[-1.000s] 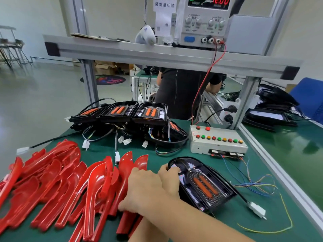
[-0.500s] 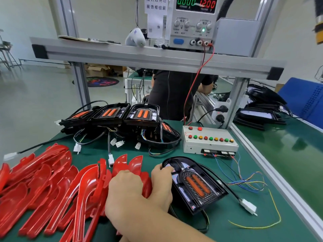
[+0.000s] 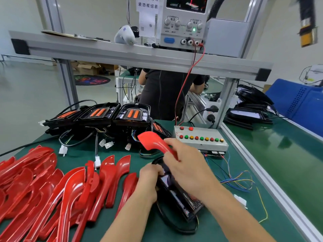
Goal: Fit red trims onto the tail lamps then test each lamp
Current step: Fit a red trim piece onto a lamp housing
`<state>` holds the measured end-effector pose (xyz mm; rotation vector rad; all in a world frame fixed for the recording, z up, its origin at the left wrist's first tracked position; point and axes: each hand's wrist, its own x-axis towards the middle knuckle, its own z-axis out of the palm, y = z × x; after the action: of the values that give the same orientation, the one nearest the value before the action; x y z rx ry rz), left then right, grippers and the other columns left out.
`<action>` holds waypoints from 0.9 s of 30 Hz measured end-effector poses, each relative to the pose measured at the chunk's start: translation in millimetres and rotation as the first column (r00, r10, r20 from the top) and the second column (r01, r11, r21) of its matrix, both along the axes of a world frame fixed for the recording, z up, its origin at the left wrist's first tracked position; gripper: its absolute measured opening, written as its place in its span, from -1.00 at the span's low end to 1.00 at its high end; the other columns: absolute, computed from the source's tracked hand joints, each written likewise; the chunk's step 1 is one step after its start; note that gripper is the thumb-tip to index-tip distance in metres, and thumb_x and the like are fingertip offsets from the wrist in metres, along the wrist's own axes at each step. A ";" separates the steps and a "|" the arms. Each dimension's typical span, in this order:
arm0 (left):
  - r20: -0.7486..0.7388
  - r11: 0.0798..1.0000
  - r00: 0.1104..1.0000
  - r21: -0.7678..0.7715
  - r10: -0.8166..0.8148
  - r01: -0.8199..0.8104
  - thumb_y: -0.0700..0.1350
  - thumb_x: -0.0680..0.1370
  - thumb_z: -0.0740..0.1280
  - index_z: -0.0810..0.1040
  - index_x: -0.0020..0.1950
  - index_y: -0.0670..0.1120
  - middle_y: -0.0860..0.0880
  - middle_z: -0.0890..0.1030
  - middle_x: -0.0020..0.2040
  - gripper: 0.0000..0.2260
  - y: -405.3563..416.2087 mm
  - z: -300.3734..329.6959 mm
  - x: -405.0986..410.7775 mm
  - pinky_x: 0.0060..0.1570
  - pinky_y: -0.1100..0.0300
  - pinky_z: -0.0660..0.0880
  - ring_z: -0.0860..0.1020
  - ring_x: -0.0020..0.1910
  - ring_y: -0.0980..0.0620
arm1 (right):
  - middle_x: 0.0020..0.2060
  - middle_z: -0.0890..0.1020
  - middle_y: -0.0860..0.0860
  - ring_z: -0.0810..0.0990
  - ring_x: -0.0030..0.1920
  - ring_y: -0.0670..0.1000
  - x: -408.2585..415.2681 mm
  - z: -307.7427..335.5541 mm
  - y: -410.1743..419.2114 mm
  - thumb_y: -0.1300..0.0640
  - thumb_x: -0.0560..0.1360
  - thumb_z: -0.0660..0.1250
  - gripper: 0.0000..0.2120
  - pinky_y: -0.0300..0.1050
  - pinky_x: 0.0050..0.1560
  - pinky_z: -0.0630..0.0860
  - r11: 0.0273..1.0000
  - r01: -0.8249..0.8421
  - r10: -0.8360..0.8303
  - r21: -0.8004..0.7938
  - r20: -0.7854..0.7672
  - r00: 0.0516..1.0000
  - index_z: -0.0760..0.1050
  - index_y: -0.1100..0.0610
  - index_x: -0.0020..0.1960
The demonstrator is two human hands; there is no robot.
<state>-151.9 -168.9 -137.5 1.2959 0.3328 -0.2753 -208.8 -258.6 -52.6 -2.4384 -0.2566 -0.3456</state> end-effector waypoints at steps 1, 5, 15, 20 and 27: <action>-0.031 0.999 0.999 -0.028 -0.025 0.024 -0.26 0.25 0.23 0.46 -0.19 -0.15 -0.16 0.51 -0.21 -0.84 -0.1 0.2 0.7 -0.16 0.10 0.47 0.48 -0.27 -0.09 | -0.32 0.55 -0.18 0.45 -0.29 -0.13 -2.9 -0.4 -22.9 0.17 0.58 0.17 -0.77 -0.20 -0.22 0.33 0.997 0.004 -0.003 0.075 -0.020 1.000 0.50 0.00 0.18; -0.072 0.999 0.997 -0.028 -0.042 0.040 -0.32 0.15 0.19 0.28 -0.31 -0.12 -0.09 0.31 -0.36 -0.81 2.7 5.1 4.8 -0.39 0.22 0.23 0.27 -0.40 -0.04 | -0.08 0.61 -0.32 0.52 -0.03 -0.29 -13.2 -21.4 -85.6 0.21 0.64 0.14 -0.67 -0.49 -0.06 0.35 0.986 -0.010 0.029 0.169 -0.113 0.993 0.45 -0.21 0.19; -0.026 0.958 0.975 -0.197 -0.218 0.209 -0.21 0.26 0.36 0.55 -0.14 -0.21 -0.16 0.61 -0.23 -0.80 6.2 13.3 13.4 -0.17 0.10 0.51 0.55 -0.32 -0.12 | 0.07 0.59 -0.16 0.53 0.09 -0.14 -18.7 -52.5 -96.7 0.07 0.66 0.11 -0.73 -0.15 0.19 0.42 0.992 -0.106 0.093 -0.068 -0.172 0.981 0.43 -0.05 0.32; 0.070 0.975 0.978 -0.082 -0.199 0.204 0.00 0.21 0.52 0.69 -0.03 -0.10 -0.15 0.69 -0.02 -0.63 5.8 10.3 18.6 0.19 -0.09 0.50 0.64 0.02 -0.17 | 0.01 0.42 -0.13 0.45 0.04 -0.12 -16.8 -57.6 -90.2 0.01 0.67 0.05 -0.63 -0.21 0.15 0.36 0.978 -0.074 0.058 -0.197 -0.086 0.995 0.30 -0.06 0.46; 0.133 0.965 0.956 0.040 -0.260 0.257 0.05 0.27 0.49 0.68 0.02 -0.11 -0.10 0.70 -0.07 -0.60 4.9 14.0 21.5 0.11 0.00 0.53 0.66 -0.05 -0.11 | 0.07 0.29 -0.08 0.48 -0.04 -0.04 -24.7 -61.2 -78.1 -0.01 0.67 0.01 -0.62 -0.18 -0.01 0.39 0.950 0.104 -0.108 -0.296 0.004 0.994 0.24 -0.05 0.47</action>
<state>-130.3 -164.0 -123.5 1.3741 0.0475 -0.4023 -233.5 -336.7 -113.8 -2.7567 -0.1826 -0.3601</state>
